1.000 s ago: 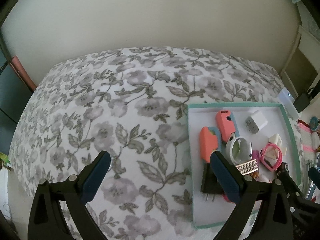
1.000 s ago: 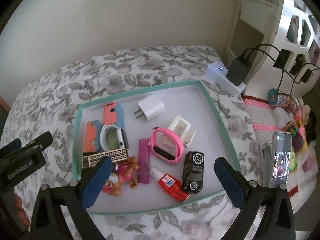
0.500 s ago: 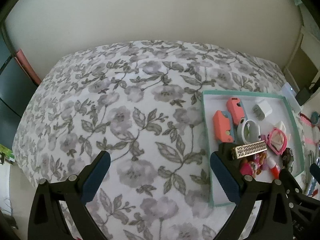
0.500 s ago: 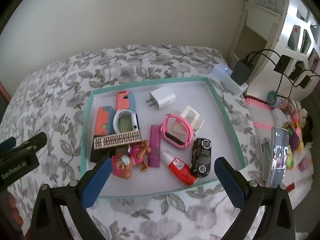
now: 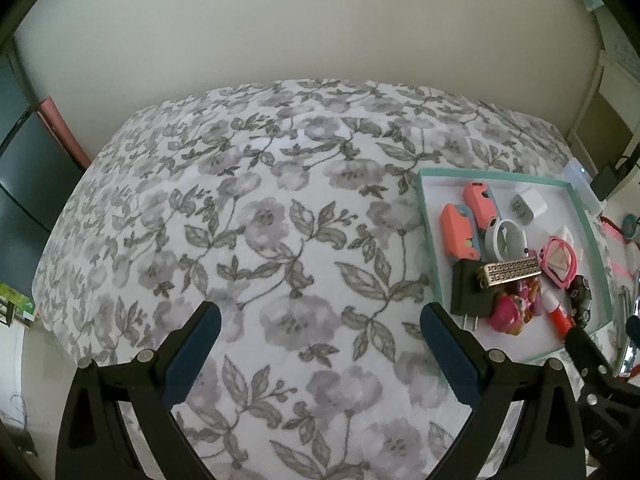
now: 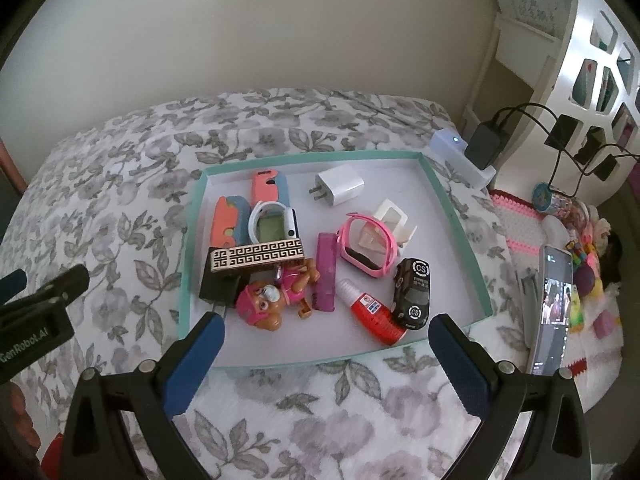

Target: Organize rigid objects

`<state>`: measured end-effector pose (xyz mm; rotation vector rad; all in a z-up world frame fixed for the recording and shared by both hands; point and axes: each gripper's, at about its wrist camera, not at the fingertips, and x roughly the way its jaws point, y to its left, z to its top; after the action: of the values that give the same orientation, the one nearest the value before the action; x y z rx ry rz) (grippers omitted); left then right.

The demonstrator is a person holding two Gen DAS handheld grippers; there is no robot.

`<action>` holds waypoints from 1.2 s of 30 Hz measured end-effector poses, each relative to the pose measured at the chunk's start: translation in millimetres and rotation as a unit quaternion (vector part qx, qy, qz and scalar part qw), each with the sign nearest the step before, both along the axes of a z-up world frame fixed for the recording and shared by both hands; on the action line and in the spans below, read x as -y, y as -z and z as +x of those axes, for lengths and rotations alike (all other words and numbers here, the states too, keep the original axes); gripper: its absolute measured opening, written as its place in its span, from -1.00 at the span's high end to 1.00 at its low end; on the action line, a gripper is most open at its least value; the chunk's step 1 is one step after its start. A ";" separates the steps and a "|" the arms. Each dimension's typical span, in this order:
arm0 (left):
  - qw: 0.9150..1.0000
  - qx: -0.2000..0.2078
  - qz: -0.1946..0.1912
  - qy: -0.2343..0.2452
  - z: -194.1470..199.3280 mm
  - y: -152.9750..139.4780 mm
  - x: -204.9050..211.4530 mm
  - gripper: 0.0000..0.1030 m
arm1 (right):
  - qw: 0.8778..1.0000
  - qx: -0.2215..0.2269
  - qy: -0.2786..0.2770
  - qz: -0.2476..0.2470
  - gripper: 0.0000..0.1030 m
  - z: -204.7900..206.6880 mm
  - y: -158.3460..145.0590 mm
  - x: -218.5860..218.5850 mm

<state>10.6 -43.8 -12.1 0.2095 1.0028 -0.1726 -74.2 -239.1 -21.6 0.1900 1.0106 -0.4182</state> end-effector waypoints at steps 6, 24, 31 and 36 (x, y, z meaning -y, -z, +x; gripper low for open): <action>1.000 -0.002 0.004 -0.002 -2.7 1.6 -6.6 -0.94 | 1.000 0.007 -0.002 0.001 -1.00 -1.7 -3.4 -4.1; 1.000 -0.005 0.020 0.002 -2.4 5.3 -3.5 -0.94 | 1.000 0.000 -0.008 -0.001 -1.00 2.6 1.9 -6.1; 1.000 -0.007 0.024 0.003 -1.4 7.1 -3.7 -0.94 | 1.000 0.001 -0.007 0.001 -1.00 3.1 2.0 -4.7; 1.000 -0.008 0.025 0.004 -1.5 7.2 -4.1 -0.94 | 1.000 0.001 -0.006 0.001 -1.00 3.0 1.9 -4.8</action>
<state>9.1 -39.7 -19.3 0.2578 1.0232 -0.1581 -71.3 -234.3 -23.5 0.1850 1.0100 -0.4063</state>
